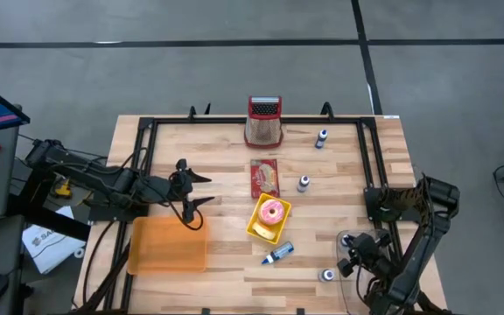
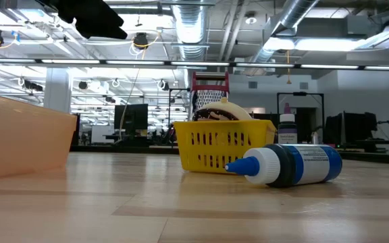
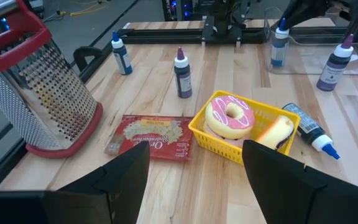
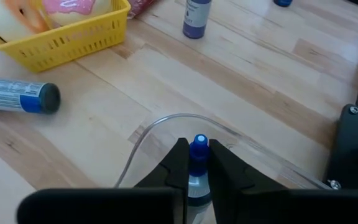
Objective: Pick & Place Food Item
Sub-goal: Put the top left blue food coloring bottle into the transparent bin, then put the bottom violet food coloring bottle into the transparent bin
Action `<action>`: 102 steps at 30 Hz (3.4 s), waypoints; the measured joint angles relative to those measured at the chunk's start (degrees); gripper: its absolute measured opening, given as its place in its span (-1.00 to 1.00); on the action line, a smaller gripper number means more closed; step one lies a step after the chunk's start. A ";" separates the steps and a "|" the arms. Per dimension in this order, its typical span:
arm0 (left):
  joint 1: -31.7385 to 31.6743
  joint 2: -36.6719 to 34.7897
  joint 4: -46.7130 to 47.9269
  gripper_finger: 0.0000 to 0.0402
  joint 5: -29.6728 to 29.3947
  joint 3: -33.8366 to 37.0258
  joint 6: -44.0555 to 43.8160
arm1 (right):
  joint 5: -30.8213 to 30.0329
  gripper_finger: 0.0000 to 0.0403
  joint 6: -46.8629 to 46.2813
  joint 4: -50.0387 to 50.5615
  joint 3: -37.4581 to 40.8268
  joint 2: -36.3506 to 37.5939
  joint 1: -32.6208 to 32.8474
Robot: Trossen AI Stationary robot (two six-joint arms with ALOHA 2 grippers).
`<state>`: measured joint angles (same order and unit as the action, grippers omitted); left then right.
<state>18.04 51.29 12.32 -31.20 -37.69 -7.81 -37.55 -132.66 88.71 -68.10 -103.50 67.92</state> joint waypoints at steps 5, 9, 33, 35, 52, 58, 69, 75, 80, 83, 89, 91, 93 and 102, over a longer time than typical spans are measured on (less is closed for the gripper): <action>0.00 0.00 0.02 0.25 0.63 0.00 -0.18 | -0.16 -0.71 -0.24 0.26 0.00 0.00 0.50; 0.00 0.00 0.04 0.25 1.20 0.00 -0.20 | -0.14 -0.61 -0.26 0.17 -0.02 0.00 0.74; 0.00 0.00 -0.39 0.25 1.81 0.00 -0.19 | -8.51 -0.56 1.19 1.31 -0.42 6.68 0.40; 0.00 0.00 -0.54 0.25 3.59 0.00 -0.03 | -11.98 -0.56 2.38 1.29 -0.42 8.13 0.11; 0.99 1.71 -2.37 0.25 20.11 0.02 4.41 | -19.78 -0.55 44.36 -32.03 -0.42 17.39 -7.36; 2.05 4.29 -5.66 0.25 20.15 0.02 6.05 | -3.81 -0.38 62.34 -46.67 -0.42 19.51 -13.32; 2.03 4.61 -6.83 0.25 20.15 0.02 6.08 | 19.31 -0.04 56.27 -47.46 -0.42 19.87 -23.58; 2.03 4.61 -7.09 0.25 20.15 0.02 6.08 | 22.82 -0.11 53.65 -46.91 -0.87 18.83 -26.27; 2.03 4.61 -7.34 0.25 20.15 0.02 6.08 | 25.25 -0.17 53.90 -49.28 -5.20 14.61 -26.98; 2.03 4.59 -7.62 0.25 20.15 0.02 6.08 | 25.71 -0.18 59.32 -58.16 -8.42 12.05 -27.21; 2.03 4.59 -7.87 0.25 20.15 0.02 6.08 | 27.82 -0.15 78.27 -81.32 -14.32 9.10 -28.28; 2.03 4.59 -7.87 0.25 20.13 0.02 6.08 | 28.39 -0.15 83.06 -81.82 -18.16 8.70 -28.91; 2.03 4.59 -8.23 0.25 20.15 0.02 6.42 | 28.20 -0.16 89.65 -80.09 -23.11 8.54 -28.89; 2.03 4.11 -8.51 0.25 20.09 -0.02 8.00 | 18.79 -0.19 126.31 -60.65 -54.05 1.38 -23.53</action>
<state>20.08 55.40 3.81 -11.11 -37.71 0.19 -18.76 -6.35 28.06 -122.15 -102.12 44.39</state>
